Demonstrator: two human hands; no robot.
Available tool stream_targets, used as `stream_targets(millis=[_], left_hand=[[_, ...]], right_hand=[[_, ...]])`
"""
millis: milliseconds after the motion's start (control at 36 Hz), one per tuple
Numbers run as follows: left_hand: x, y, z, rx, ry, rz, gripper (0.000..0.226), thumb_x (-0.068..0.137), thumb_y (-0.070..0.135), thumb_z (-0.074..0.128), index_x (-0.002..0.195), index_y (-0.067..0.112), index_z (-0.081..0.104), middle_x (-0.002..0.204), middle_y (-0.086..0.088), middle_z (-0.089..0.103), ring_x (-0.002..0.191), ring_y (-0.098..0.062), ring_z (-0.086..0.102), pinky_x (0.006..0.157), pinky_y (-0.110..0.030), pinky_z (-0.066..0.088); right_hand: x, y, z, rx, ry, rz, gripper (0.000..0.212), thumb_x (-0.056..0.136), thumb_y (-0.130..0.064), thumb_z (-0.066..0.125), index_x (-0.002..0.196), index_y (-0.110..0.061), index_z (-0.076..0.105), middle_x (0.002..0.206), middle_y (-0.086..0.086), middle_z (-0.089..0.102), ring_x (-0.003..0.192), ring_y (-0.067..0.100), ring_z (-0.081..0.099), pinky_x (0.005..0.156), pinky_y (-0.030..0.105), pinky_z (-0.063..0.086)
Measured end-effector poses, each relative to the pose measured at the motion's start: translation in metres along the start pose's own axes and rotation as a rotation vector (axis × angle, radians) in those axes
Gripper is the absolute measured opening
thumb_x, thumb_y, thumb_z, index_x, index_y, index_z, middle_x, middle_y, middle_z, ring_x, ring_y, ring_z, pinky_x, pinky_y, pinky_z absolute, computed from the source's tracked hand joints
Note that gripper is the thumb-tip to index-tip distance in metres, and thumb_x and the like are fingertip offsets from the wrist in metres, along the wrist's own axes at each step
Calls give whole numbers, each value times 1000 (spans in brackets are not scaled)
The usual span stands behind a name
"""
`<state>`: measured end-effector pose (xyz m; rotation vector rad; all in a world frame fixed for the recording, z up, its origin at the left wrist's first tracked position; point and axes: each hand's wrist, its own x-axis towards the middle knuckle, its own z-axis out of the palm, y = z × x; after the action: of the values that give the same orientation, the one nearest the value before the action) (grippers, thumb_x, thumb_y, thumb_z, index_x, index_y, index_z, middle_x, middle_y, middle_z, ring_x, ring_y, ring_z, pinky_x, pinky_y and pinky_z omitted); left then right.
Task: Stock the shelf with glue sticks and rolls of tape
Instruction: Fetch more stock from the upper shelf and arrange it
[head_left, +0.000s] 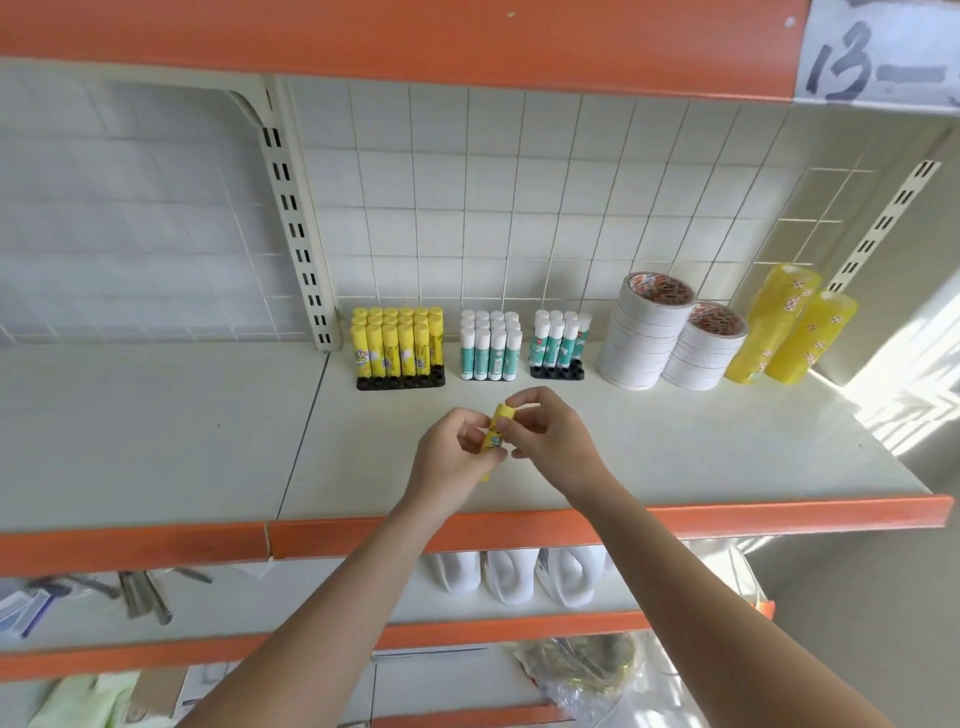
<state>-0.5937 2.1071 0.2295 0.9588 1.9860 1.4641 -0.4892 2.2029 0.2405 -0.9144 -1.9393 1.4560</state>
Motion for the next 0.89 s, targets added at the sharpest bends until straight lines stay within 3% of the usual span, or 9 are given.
stream_targets(millis=[139, 278, 389, 472, 583, 889], left_hand=[[5, -8, -13, 89, 31, 77, 24, 76, 10, 75, 91, 22, 60, 81, 3, 62, 72, -8, 60, 70, -28, 50], [9, -23, -33, 340, 20, 163, 20, 85, 21, 69, 103, 17, 60, 95, 2, 59, 86, -12, 59, 76, -29, 49], [11, -39, -49, 655, 6, 287, 21, 93, 19, 55, 112, 13, 62, 108, -2, 58, 105, -18, 53, 84, -35, 48], [15, -46, -59, 810, -24, 342, 22, 92, 16, 51, 110, 12, 62, 109, -2, 57, 107, -23, 50, 85, -37, 45], [14, -55, -62, 888, -18, 375, 11, 89, 16, 51, 95, 14, 61, 98, 0, 55, 96, -23, 51, 79, -34, 43], [14, -60, -54, 929, -1, 382, 10, 87, 15, 53, 94, 15, 61, 94, -1, 55, 91, -24, 52, 76, -36, 46]], right_hand=[[11, -6, 11, -151, 21, -91, 17, 82, -21, 73, 86, -29, 58, 80, -7, 70, 74, 3, 65, 75, 29, 52], [23, -17, 24, -231, 81, -205, 25, 84, -17, 72, 83, -31, 51, 83, -7, 69, 73, 7, 64, 67, 19, 48], [40, -19, 33, -306, 106, -236, 17, 86, -19, 70, 91, -20, 53, 87, -3, 69, 77, 11, 65, 70, 24, 49], [55, -21, 42, -350, 160, -292, 17, 87, -20, 68, 95, -17, 54, 88, -3, 68, 79, 12, 65, 73, 29, 52], [72, -23, 58, -431, 181, -297, 13, 91, -21, 62, 99, -14, 55, 88, -4, 64, 82, 18, 63, 74, 37, 52], [107, -20, 83, -625, 233, -326, 12, 95, -17, 53, 104, -8, 53, 95, 11, 66, 83, 36, 60, 64, 43, 49]])
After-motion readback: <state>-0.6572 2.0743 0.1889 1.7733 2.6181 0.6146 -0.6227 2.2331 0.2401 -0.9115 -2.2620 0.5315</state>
